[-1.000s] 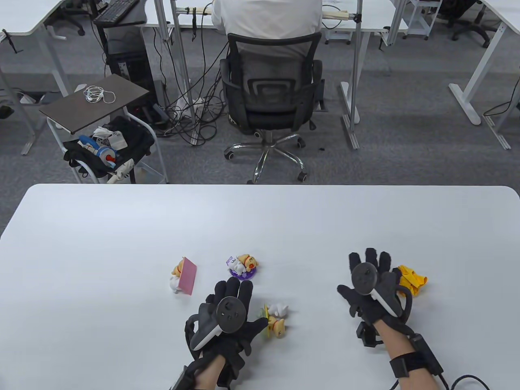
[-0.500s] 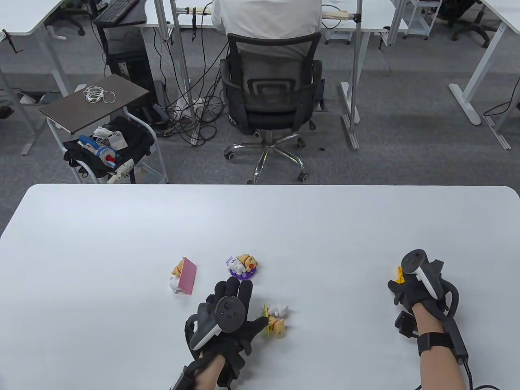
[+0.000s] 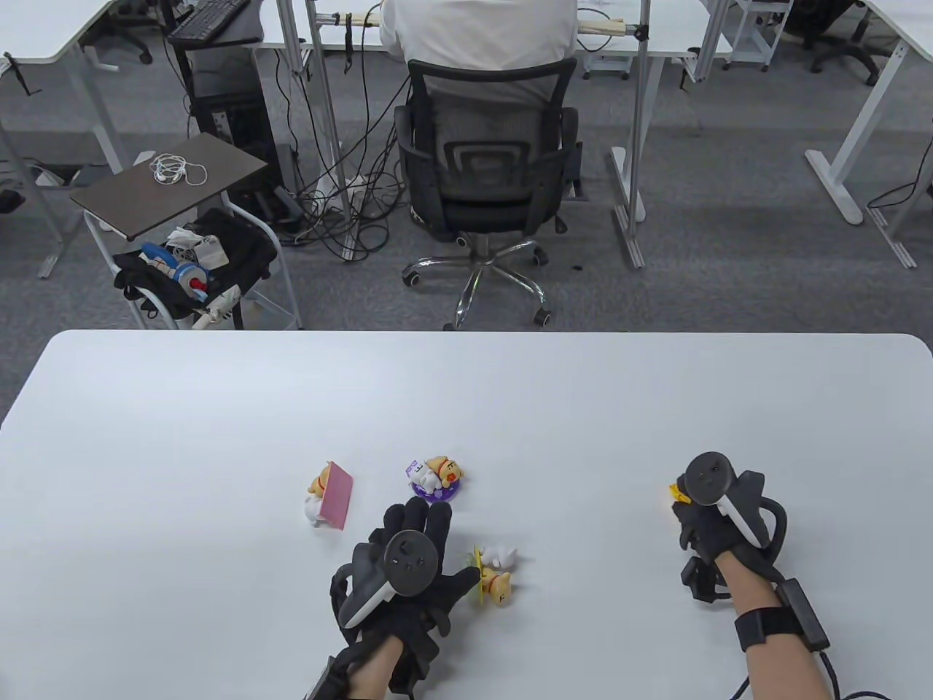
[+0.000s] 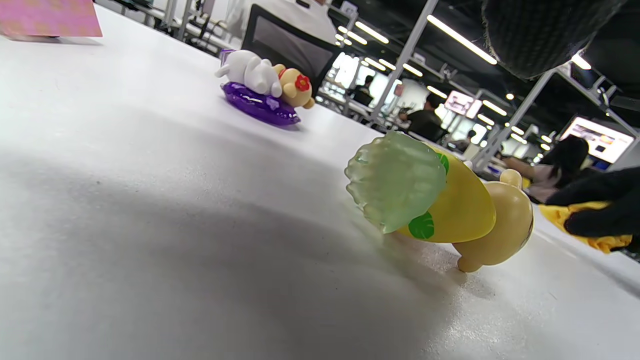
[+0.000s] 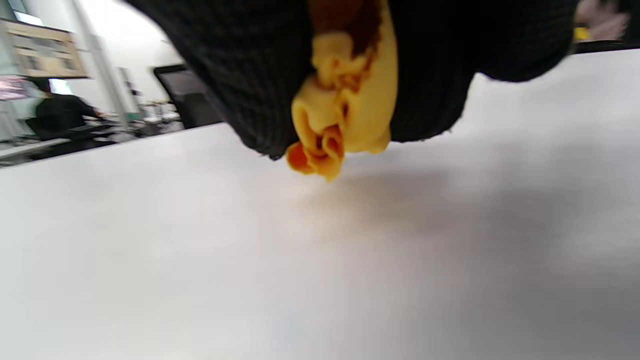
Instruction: Dust the small ornaments
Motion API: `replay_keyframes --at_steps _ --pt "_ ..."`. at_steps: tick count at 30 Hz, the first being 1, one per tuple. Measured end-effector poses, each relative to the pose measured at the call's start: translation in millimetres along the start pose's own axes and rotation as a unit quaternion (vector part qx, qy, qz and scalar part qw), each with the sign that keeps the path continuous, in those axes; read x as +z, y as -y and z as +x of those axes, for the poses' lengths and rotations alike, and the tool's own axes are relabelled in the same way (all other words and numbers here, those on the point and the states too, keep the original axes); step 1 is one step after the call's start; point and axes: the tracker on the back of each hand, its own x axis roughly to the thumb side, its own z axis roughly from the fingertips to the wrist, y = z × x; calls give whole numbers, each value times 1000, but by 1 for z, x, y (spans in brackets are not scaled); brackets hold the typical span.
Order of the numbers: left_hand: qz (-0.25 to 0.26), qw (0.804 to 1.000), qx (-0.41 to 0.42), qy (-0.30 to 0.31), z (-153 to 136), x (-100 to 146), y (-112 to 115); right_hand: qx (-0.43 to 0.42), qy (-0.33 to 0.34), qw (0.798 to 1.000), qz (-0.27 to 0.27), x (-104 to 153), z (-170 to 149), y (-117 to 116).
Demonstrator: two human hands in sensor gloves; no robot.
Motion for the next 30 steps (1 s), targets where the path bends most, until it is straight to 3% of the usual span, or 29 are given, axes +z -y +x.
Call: replay_keyframes --at_steps 6,10,18,23,30 --pt "-10 1000 4 -2 0 -1 2 -46 157 986 -11 52 74 9" --pt "-12 1000 8 -7 -2 -1 2 -62 210 976 11 78 102 -1" --pt "-27 999 24 -7 2 -3 6 -57 239 969 15 88 110 -19" --pt "-45 999 23 19 20 -7 3 -54 241 969 14 88 110 -21" --pt "-107 990 -88 4 52 -22 16 -71 214 974 13 85 99 -14"
